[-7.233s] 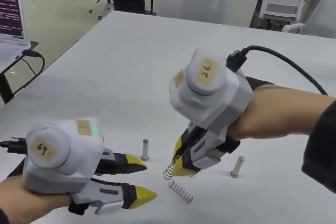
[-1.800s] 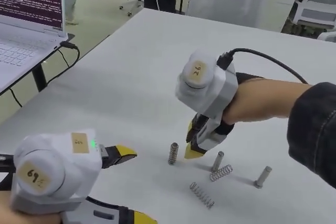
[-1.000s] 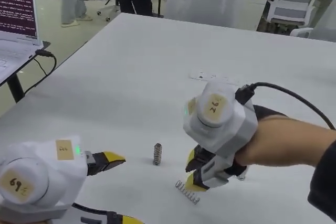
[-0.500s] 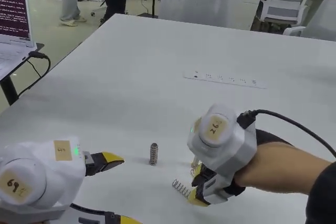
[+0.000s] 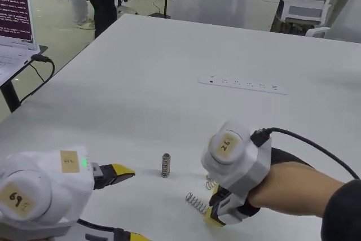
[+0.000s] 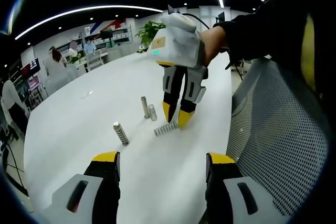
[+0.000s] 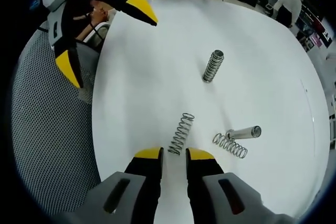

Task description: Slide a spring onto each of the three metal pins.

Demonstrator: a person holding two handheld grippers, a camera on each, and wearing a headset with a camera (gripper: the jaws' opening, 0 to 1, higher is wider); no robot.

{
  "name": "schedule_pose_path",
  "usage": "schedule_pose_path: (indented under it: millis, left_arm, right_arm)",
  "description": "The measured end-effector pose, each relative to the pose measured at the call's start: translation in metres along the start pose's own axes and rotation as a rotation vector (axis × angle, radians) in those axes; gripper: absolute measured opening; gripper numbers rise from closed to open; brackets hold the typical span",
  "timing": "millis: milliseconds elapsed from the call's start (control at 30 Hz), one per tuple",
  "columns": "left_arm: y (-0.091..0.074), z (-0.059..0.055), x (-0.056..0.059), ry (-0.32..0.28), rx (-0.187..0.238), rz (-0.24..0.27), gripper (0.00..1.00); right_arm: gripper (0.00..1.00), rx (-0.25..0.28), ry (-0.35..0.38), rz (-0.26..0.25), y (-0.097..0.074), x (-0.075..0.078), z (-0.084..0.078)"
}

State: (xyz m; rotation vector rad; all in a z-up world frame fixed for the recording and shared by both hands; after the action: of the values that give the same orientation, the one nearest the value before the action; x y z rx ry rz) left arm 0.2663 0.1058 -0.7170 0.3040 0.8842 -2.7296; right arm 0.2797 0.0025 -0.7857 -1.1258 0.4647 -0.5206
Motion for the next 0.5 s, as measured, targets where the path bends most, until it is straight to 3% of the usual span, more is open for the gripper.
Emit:
schedule_pose_path:
  millis: [500]
  left_arm:
    - [-0.0014,0.0033,0.0005,0.012,-0.005,-0.007,0.61]
  right_arm:
    - [0.1,-0.013,-0.032,-0.038,0.0026,0.0056,-0.0029]
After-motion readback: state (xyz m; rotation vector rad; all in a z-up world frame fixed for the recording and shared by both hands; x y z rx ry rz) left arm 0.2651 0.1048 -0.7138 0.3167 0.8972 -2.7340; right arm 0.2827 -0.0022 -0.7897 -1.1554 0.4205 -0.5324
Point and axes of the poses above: the centre of the closed fingertips' face, and the gripper's own axes: y roughly forward along the fingers, x roughly to its right, z roughly out of its top, the point moved 1 cm from there along -y, roughly backward along the fingers, and after that the axes turned 12 degrees about y, right-handed, at the moved point
